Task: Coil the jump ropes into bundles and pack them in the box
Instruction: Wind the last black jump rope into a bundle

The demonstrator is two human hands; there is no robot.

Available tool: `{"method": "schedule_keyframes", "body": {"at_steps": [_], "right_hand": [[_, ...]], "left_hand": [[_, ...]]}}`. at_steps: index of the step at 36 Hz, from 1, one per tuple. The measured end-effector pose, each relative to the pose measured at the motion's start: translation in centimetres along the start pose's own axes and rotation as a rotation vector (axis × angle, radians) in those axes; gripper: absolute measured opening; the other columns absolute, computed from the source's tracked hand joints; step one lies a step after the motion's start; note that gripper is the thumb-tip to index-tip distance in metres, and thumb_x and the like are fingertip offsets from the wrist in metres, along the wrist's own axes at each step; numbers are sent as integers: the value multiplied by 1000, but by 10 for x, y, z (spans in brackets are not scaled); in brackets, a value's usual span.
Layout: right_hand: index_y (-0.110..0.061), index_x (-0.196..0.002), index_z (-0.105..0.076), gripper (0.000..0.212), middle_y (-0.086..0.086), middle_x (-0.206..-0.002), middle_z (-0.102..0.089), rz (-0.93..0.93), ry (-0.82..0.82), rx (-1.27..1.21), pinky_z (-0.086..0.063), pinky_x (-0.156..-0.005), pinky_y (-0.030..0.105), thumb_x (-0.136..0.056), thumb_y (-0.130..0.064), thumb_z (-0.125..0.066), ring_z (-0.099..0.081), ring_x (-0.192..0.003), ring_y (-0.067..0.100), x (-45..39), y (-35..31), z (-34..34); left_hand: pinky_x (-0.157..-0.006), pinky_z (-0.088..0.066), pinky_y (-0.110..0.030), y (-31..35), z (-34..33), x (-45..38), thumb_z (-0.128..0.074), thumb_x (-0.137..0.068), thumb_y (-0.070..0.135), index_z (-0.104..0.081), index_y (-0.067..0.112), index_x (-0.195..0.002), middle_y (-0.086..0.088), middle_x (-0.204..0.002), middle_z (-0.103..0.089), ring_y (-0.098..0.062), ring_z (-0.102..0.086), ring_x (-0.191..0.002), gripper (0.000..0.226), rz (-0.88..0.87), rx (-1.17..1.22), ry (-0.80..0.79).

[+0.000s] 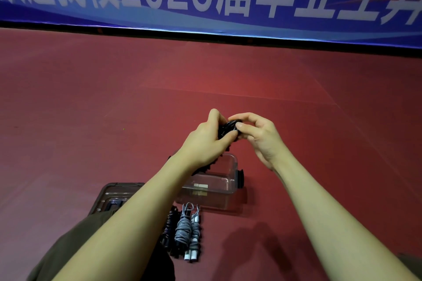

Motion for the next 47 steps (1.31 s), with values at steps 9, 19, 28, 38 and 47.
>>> {"method": "schedule_keyframes", "body": {"at_steps": [9, 19, 28, 38, 47], "right_hand": [[-16, -86, -67, 18, 17, -105, -61, 94, 78, 219, -51, -69, 25, -89, -1, -57, -63, -72, 17, 1, 4, -2], [-18, -82, -72, 24, 24, -106, -60, 87, 117, 159, -53, -68, 29, -93, -5, -54, -61, -71, 21, 1, 1, -3], [-13, -78, -69, 23, 14, -91, -68, -17, 158, 267, -54, -75, 32, -87, 1, -53, -63, -82, 19, -3, 1, 1], [-14, -68, -61, 23, -1, -70, -59, -139, 174, 362, -42, -66, 25, -77, 6, -55, -53, -69, 13, -1, 1, -1], [-13, -84, -57, 14, 8, -102, -59, -14, 243, 630, -35, -57, 3, -84, -1, -52, -51, -74, 9, 1, 8, -8]], "left_hand": [[-66, -52, -49, -2, -2, -1, -52, -89, 46, -34, 26, -88, 2, -73, -66, -25, -62, -66, 27, -32, -34, 47], [-60, -51, -48, -1, -4, 0, -49, -92, 49, -40, 27, -85, 5, -63, -64, -20, -57, -55, 25, -10, 28, 110], [-59, -39, -31, -2, -12, -6, -53, -88, 57, -34, 19, -93, 7, -83, -56, -21, -54, -70, 42, -66, -502, 197], [-62, -32, -30, -9, -19, -9, -61, -82, 58, -47, 11, -116, -2, -104, -57, -23, -54, -95, 60, -219, -734, 99], [-65, -33, -30, -13, -25, -7, -59, -84, 47, -41, 13, -112, -1, -108, -58, -26, -55, -99, 47, -121, -870, -11]]}}
Point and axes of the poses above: each hand's wrist, its own x-axis away from the middle knuckle, its own z-axis out of the back of the hand, y = z × x, the point moved 1 cm from there along -x, towards the middle knuckle
